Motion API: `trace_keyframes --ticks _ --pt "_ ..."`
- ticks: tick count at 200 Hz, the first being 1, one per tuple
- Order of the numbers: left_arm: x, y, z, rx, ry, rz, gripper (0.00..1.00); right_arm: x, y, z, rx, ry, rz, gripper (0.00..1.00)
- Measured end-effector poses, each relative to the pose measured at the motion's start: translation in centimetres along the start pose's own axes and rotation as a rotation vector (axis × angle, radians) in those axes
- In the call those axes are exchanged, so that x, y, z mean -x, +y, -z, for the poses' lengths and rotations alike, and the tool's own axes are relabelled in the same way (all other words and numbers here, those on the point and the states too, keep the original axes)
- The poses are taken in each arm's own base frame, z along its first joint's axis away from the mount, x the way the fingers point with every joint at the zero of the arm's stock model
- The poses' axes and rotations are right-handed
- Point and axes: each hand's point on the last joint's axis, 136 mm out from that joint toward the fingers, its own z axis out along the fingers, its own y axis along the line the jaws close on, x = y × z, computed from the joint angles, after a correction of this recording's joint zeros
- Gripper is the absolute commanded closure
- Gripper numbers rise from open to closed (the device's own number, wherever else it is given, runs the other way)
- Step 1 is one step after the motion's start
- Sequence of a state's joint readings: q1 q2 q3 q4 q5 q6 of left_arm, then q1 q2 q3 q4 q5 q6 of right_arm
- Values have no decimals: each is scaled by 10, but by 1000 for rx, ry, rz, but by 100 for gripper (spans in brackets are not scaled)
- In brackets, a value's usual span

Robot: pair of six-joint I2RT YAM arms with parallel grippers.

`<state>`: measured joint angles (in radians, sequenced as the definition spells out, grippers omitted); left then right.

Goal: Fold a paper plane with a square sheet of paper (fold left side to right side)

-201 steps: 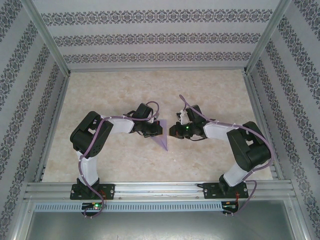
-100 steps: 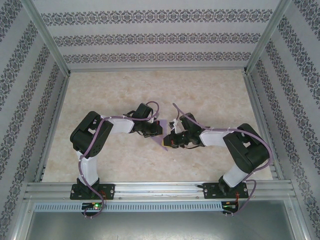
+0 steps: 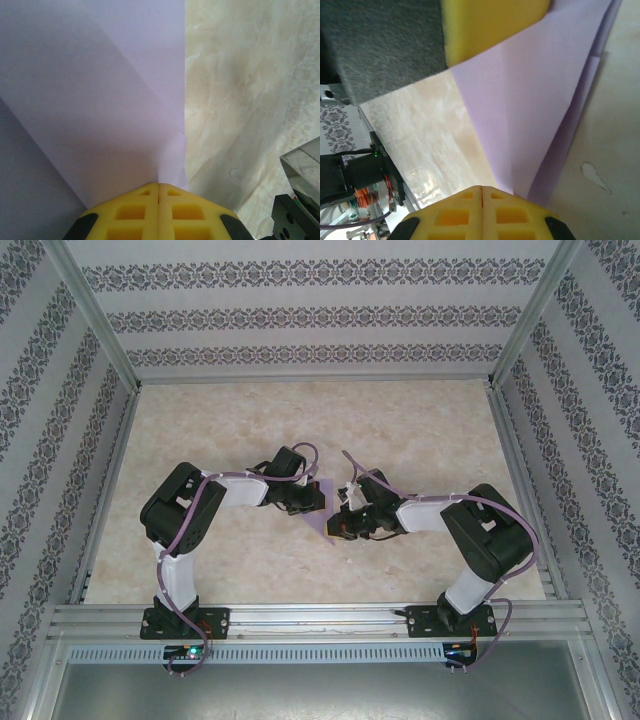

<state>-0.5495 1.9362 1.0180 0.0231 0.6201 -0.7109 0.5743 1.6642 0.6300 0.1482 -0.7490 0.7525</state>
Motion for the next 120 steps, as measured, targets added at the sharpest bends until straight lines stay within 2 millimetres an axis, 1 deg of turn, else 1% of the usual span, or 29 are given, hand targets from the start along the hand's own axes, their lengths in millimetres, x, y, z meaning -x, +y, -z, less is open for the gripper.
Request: trace_keyframes --ticks 120 --pt "0 0 0 0 0 1 98 -9 -13 -2 -65 19 -4 98"
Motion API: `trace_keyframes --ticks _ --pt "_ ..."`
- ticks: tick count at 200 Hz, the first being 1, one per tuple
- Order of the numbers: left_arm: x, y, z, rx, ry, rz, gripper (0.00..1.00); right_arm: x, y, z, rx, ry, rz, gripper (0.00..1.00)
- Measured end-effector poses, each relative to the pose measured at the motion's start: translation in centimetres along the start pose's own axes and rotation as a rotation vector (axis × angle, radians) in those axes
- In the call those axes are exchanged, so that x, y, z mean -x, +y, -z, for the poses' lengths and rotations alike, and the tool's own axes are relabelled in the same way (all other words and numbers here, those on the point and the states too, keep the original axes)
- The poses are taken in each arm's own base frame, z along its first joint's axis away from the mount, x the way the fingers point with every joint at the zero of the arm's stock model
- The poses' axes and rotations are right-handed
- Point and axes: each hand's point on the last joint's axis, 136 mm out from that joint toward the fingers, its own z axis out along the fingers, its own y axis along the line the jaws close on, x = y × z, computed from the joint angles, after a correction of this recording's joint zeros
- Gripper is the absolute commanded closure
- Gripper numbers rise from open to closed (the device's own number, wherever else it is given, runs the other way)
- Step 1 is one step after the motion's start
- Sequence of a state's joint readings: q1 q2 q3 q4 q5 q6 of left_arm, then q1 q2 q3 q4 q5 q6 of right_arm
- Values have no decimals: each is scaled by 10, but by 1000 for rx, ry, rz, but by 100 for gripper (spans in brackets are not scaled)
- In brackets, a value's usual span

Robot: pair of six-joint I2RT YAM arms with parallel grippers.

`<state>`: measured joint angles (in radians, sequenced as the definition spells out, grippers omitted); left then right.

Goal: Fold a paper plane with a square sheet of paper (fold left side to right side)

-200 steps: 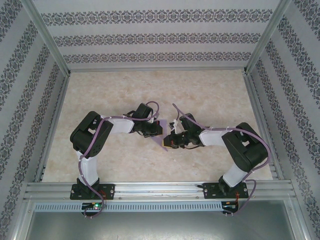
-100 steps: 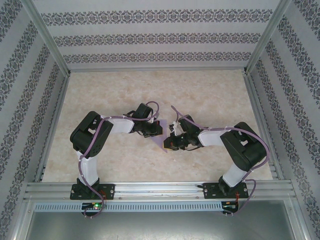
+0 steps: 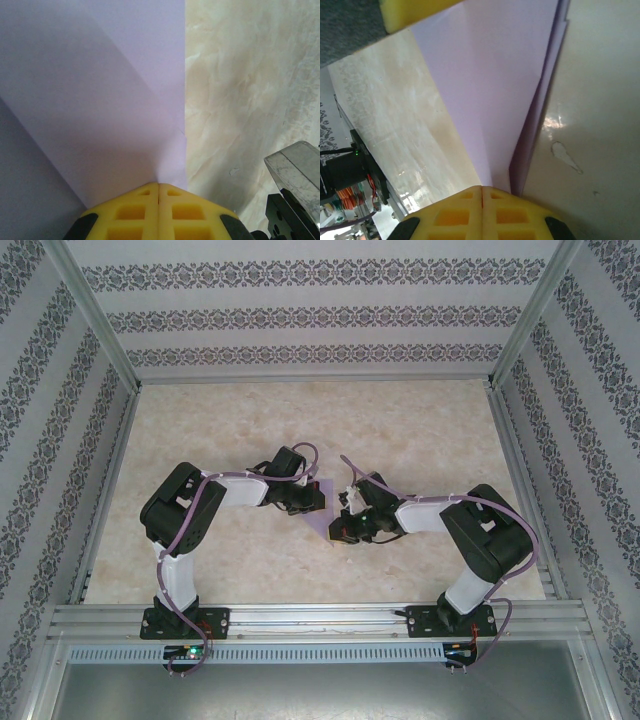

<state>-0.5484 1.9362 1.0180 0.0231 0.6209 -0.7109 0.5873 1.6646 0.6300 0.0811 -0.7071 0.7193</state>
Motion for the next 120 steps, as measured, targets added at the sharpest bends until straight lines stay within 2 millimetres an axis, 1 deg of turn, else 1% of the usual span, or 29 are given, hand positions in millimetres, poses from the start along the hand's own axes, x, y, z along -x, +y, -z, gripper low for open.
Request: trace_keyframes --ticks 47,120 --pt "0 0 0 0 0 0 98 -1 -3 0 -15 1 7 98" --pt "0 0 0 0 0 0 98 -4 -2 -2 -16 11 17 98"
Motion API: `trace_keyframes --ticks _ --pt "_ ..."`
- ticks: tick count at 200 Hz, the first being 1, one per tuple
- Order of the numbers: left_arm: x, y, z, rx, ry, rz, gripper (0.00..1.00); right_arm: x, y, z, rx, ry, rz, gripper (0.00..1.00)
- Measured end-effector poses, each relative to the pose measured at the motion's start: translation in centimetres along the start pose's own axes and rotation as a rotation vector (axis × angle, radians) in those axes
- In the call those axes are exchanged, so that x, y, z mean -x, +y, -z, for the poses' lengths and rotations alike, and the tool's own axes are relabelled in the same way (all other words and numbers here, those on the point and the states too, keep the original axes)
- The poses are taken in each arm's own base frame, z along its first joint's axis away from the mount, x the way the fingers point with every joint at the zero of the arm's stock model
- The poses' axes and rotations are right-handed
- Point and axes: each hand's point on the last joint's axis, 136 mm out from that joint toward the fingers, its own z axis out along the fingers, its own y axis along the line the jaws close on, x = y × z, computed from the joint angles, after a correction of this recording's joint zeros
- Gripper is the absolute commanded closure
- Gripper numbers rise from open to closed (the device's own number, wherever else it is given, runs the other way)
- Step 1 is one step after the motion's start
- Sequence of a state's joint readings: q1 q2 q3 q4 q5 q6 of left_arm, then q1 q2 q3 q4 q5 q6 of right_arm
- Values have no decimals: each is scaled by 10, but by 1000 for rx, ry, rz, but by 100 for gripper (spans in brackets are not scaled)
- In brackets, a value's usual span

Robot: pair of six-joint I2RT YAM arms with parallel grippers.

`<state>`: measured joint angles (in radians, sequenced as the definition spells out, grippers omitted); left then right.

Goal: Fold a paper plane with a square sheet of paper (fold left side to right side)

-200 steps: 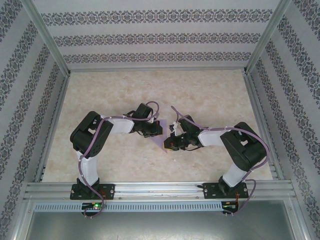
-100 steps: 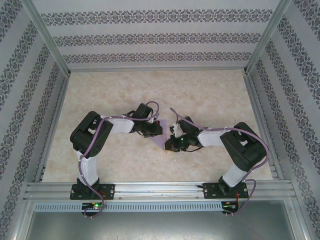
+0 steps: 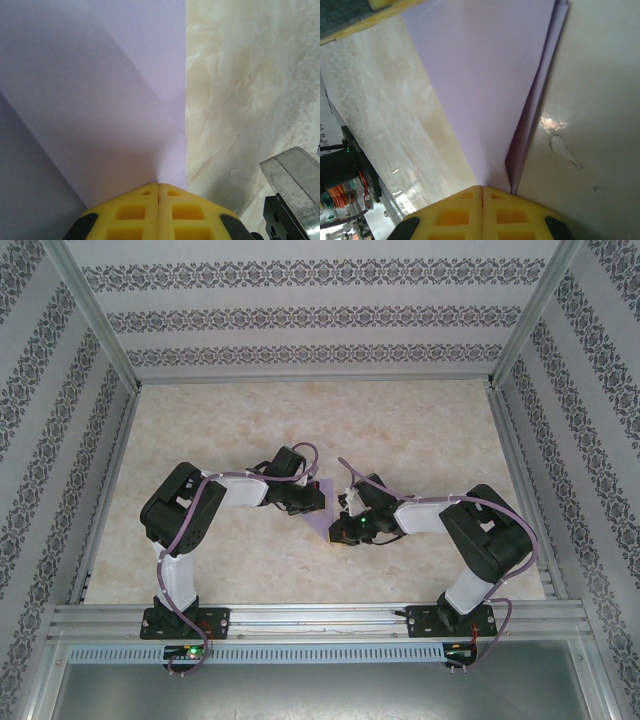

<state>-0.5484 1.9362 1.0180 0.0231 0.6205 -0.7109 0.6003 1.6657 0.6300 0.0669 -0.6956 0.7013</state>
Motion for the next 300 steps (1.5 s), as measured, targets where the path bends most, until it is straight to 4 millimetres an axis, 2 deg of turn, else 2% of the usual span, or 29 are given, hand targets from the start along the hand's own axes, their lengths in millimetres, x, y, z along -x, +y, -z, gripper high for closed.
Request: trace_keyframes --ticks 179,210,225,264,300 --pt "0 0 0 -2 -1 -1 98 -8 3 -5 3 18 17 100" --pt "0 0 0 -1 -1 -1 98 -27 3 1 -12 51 11 100" --pt "0 0 0 -1 -1 -1 98 -30 10 11 -6 44 18 100" --pt "0 0 0 -2 -1 -1 98 -14 34 37 50 -48 68 100" --pt "0 0 0 -3 -2 -2 98 3 35 33 26 -75 67 100"
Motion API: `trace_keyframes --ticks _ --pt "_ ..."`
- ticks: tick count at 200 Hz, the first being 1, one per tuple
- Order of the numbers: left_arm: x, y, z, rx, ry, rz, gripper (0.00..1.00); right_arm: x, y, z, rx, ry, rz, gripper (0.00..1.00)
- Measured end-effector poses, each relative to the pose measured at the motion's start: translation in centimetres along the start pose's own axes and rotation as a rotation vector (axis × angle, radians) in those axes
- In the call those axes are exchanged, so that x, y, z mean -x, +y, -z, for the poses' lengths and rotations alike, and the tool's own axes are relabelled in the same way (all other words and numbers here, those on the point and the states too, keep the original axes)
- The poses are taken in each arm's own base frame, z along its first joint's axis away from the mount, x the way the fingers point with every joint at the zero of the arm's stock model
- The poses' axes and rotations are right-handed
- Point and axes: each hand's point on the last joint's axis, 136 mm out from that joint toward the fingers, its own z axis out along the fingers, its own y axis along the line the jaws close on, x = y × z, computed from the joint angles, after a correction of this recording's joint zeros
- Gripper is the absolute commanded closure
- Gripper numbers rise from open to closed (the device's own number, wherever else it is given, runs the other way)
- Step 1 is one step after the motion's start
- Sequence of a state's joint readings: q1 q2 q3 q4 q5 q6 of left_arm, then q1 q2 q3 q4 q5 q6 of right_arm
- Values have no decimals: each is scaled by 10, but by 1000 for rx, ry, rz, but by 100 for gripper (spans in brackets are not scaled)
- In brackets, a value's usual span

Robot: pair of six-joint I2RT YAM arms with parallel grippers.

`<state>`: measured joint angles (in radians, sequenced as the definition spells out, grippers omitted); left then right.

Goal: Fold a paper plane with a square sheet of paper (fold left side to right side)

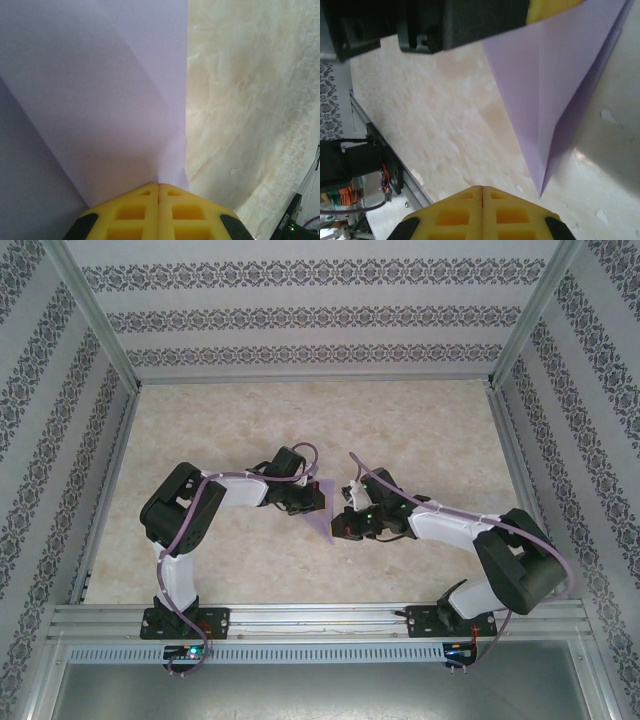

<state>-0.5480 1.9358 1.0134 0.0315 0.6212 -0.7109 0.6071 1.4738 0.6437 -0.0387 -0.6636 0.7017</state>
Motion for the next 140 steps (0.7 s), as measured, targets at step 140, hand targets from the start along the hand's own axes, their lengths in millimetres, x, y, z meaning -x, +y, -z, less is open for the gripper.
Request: trace_keyframes --ticks 140 --pt "0 0 0 -2 -1 0 98 23 -28 -35 -98 5 -36 100"
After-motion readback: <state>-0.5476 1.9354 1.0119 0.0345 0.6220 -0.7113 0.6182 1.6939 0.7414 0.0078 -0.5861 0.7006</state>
